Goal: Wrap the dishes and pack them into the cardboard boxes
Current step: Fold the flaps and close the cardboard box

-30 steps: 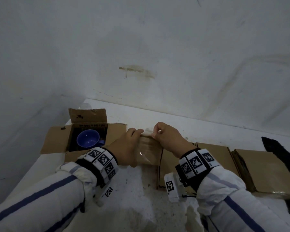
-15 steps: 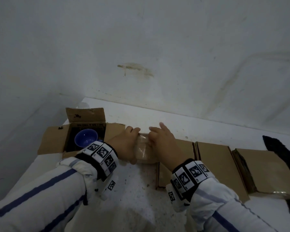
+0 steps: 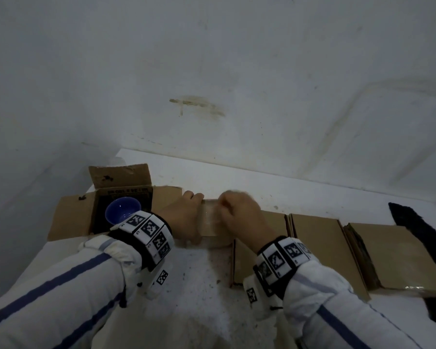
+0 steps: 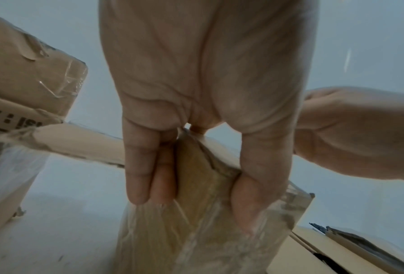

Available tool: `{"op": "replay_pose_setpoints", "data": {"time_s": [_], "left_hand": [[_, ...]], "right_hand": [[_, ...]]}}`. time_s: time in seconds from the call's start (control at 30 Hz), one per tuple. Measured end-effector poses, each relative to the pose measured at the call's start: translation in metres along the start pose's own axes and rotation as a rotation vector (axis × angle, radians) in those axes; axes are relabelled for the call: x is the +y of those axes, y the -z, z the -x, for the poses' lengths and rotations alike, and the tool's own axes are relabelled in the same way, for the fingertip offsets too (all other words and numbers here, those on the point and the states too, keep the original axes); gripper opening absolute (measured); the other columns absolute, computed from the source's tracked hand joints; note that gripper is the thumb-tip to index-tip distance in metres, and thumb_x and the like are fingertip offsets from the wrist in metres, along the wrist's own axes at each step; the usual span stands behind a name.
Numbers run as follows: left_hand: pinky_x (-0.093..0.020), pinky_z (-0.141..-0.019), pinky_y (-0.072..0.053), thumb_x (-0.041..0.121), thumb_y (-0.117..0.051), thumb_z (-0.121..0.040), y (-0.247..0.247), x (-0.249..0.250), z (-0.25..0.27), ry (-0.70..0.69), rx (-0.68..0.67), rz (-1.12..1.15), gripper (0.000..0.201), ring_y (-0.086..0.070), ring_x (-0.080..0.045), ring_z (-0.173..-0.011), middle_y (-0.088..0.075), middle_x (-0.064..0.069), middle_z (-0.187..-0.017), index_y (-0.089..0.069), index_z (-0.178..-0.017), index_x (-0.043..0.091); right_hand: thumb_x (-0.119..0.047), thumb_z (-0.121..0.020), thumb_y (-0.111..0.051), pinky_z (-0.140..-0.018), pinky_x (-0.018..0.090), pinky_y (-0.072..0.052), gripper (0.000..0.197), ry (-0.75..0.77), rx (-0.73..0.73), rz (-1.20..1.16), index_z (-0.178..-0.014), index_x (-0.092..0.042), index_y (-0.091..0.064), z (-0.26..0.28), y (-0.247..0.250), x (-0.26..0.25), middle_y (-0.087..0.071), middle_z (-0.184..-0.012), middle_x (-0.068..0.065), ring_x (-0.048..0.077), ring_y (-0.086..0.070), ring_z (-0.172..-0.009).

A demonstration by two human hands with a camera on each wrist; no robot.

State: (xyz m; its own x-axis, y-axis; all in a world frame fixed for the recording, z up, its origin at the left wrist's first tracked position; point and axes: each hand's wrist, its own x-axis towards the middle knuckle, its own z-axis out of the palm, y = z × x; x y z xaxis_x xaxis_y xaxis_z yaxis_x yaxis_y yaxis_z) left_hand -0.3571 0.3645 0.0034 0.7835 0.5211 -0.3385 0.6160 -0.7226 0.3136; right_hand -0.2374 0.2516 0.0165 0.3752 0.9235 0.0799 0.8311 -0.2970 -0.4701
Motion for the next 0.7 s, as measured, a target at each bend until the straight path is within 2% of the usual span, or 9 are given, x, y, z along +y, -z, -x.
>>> {"op": "replay_pose_setpoints", "data": {"time_s": [0.03,0.1,0.17,0.23,0.33,0.4,0.57,0.63,0.7], "left_hand": [[-0.036,-0.092,-0.048,0.029,-0.081,-0.063,-0.002,0.000,0.001,-0.006,0.010,-0.009,0.105,-0.043,-0.025,-0.119,-0.028,-0.006,-0.136,-0.016,-0.144,0.014],[-0.036,-0.091,-0.049,0.030,-0.080,-0.061,-0.006,0.000,0.003,-0.027,0.031,-0.024,0.104,-0.044,-0.025,-0.116,-0.029,-0.007,-0.133,-0.018,-0.142,0.014],[-0.034,-0.090,-0.049,0.029,-0.080,-0.061,-0.009,0.000,0.006,-0.043,0.050,-0.013,0.103,-0.045,-0.025,-0.115,-0.029,-0.007,-0.132,-0.019,-0.142,0.012],[-0.033,-0.090,-0.048,0.029,-0.080,-0.062,-0.010,-0.002,0.008,-0.060,0.067,-0.010,0.103,-0.045,-0.026,-0.116,-0.029,-0.009,-0.133,-0.019,-0.142,0.010],[-0.032,-0.085,-0.049,0.027,-0.080,-0.062,-0.010,0.000,0.011,-0.070,0.080,-0.017,0.098,-0.046,-0.025,-0.111,-0.031,-0.009,-0.130,-0.022,-0.139,0.009],[-0.032,-0.082,-0.050,0.026,-0.082,-0.061,-0.011,0.002,0.014,-0.065,0.087,-0.018,0.096,-0.048,-0.025,-0.108,-0.031,-0.009,-0.129,-0.025,-0.137,0.009],[-0.031,-0.080,-0.051,0.022,-0.083,-0.059,-0.015,0.004,0.020,-0.061,0.094,0.012,0.097,-0.048,-0.024,-0.105,-0.030,-0.007,-0.128,-0.025,-0.137,0.012],[-0.031,-0.081,-0.050,0.022,-0.083,-0.060,-0.016,0.004,0.022,-0.063,0.100,0.020,0.101,-0.047,-0.024,-0.107,-0.028,-0.007,-0.131,-0.021,-0.140,0.011],[-0.029,-0.081,-0.048,0.023,-0.082,-0.062,-0.017,0.005,0.024,-0.065,0.105,0.021,0.104,-0.046,-0.025,-0.111,-0.026,-0.007,-0.133,-0.017,-0.143,0.011]], "right_hand": [[-0.029,-0.088,-0.055,-0.093,0.035,-0.043,0.032,-0.074,0.049,0.017,-0.118,-0.016,-0.056,-0.005,-0.003,0.004,-0.056,-0.120,0.005,0.024,-0.050,-0.112],[-0.049,-0.082,-0.060,-0.106,0.039,-0.036,0.064,-0.238,0.008,-0.004,-0.137,-0.021,-0.040,-0.009,-0.013,0.005,-0.035,-0.142,0.005,0.025,-0.035,-0.130],[-0.058,-0.077,-0.063,-0.109,0.040,-0.034,0.083,-0.364,-0.053,-0.166,-0.143,-0.021,-0.029,-0.010,-0.026,0.004,-0.025,-0.149,0.009,0.027,-0.031,-0.135],[-0.053,-0.080,-0.063,-0.100,0.034,-0.040,0.077,-0.410,-0.046,-0.335,-0.141,-0.018,-0.031,-0.010,-0.033,0.002,-0.038,-0.142,0.011,0.026,-0.043,-0.126],[-0.041,-0.094,-0.047,-0.081,0.029,-0.040,0.043,-0.382,0.003,-0.310,-0.125,-0.012,-0.045,-0.008,-0.033,0.001,-0.057,-0.121,0.012,0.027,-0.055,-0.105],[-0.036,-0.098,-0.041,-0.076,0.030,-0.041,0.033,-0.367,0.040,-0.293,-0.117,-0.010,-0.047,-0.006,-0.031,0.003,-0.062,-0.113,0.014,0.028,-0.058,-0.097],[-0.047,-0.085,-0.059,-0.074,0.028,-0.042,0.048,-0.353,0.019,-0.290,-0.115,-0.012,-0.046,-0.001,-0.034,-0.001,-0.056,-0.110,0.006,0.021,-0.055,-0.094],[-0.045,-0.086,-0.060,-0.079,0.028,-0.042,0.054,-0.353,0.014,-0.304,-0.125,-0.014,-0.042,0.002,-0.034,0.000,-0.055,-0.119,0.007,0.021,-0.054,-0.100],[-0.041,-0.087,-0.061,-0.090,0.029,-0.043,0.065,-0.363,0.006,-0.384,-0.139,-0.017,-0.031,0.004,-0.031,0.004,-0.049,-0.132,0.008,0.023,-0.051,-0.115]]}}
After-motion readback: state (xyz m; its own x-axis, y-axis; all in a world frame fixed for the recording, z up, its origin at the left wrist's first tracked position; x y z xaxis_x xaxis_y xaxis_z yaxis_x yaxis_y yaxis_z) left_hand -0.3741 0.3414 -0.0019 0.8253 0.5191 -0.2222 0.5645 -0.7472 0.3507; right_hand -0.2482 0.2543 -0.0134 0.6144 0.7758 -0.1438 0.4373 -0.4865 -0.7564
